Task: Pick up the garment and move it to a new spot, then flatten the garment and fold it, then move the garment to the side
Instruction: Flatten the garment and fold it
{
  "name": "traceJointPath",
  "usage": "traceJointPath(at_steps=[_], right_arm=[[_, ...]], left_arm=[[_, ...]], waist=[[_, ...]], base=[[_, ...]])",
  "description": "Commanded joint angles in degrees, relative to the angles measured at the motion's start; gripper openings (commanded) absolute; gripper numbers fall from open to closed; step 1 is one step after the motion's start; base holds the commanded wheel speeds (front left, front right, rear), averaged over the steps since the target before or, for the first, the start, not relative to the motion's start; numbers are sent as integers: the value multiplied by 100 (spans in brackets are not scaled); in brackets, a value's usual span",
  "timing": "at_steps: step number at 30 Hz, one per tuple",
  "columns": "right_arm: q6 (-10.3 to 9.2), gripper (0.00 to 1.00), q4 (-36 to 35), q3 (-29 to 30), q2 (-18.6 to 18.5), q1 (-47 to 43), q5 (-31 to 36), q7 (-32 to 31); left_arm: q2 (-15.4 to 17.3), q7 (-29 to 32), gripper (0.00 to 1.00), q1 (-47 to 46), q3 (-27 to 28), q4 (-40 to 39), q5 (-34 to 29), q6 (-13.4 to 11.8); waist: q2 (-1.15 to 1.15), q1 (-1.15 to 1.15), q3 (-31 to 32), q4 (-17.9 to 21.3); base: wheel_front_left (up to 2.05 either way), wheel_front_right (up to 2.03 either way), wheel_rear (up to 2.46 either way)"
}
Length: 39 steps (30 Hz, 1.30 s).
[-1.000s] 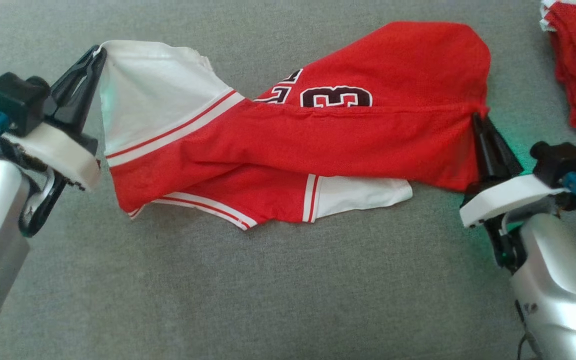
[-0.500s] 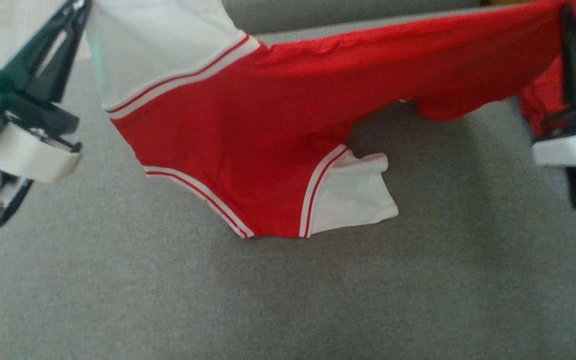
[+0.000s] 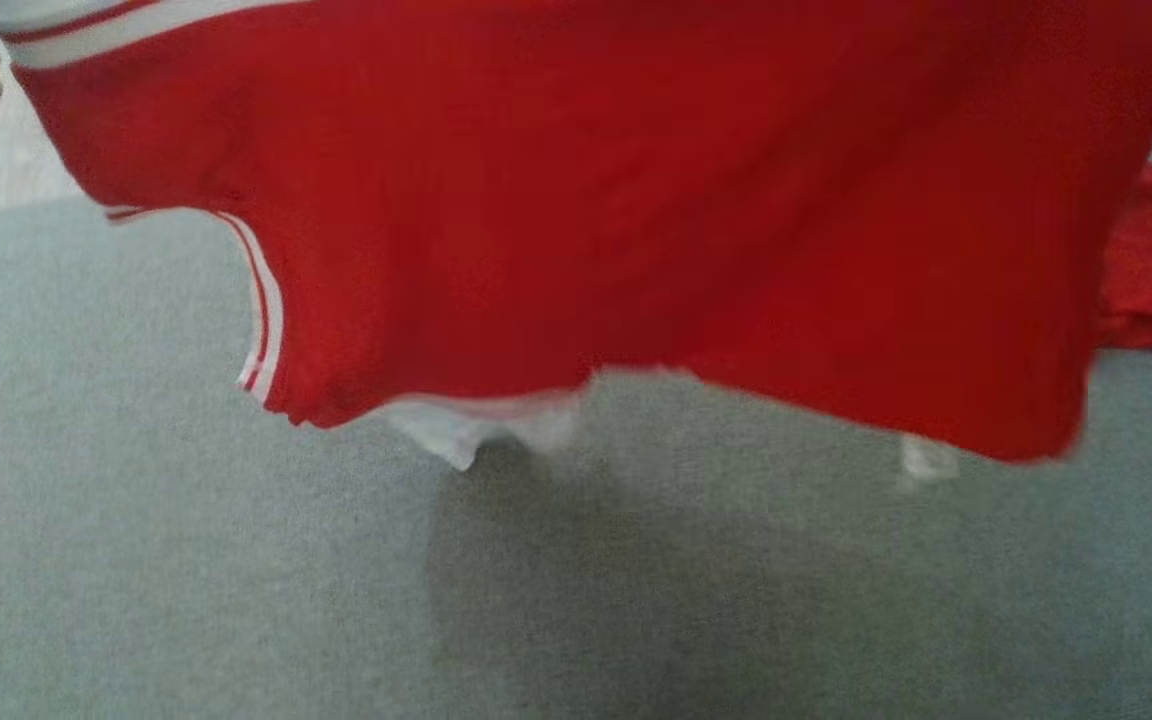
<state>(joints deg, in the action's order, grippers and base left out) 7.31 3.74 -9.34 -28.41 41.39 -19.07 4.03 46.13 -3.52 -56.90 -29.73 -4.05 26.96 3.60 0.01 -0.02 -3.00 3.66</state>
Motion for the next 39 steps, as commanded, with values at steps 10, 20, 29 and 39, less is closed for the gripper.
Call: traceJointPath(at_steps=[10,20,29,39], right_arm=[[18,0,1673,-870,221,2063,-263,266],[18,0,2812,-248,355,3307,552,1075],[18,0,2613,100,343,1779,694,1095],[18,0,2005,490,334,-1301,684,1096]], left_arm=[[-400,-256,0,-2004,-365,1869,-674,294],[-1072,-1135,0,-3329,-320,2811,-1457,-117],[-840,-1146,0,-1330,-121,1647,-1268,-66],[-530,-1147,0,2812,-42,306,-1110,-688]], waist=[[-1,2,-1662,-339],[-1,2,-2190,-545],[-1,2,-1933,-672],[-1,2,-917,-677]], base=[[0,0,0],[0,0,0],[0,0,0],[0,0,0]])
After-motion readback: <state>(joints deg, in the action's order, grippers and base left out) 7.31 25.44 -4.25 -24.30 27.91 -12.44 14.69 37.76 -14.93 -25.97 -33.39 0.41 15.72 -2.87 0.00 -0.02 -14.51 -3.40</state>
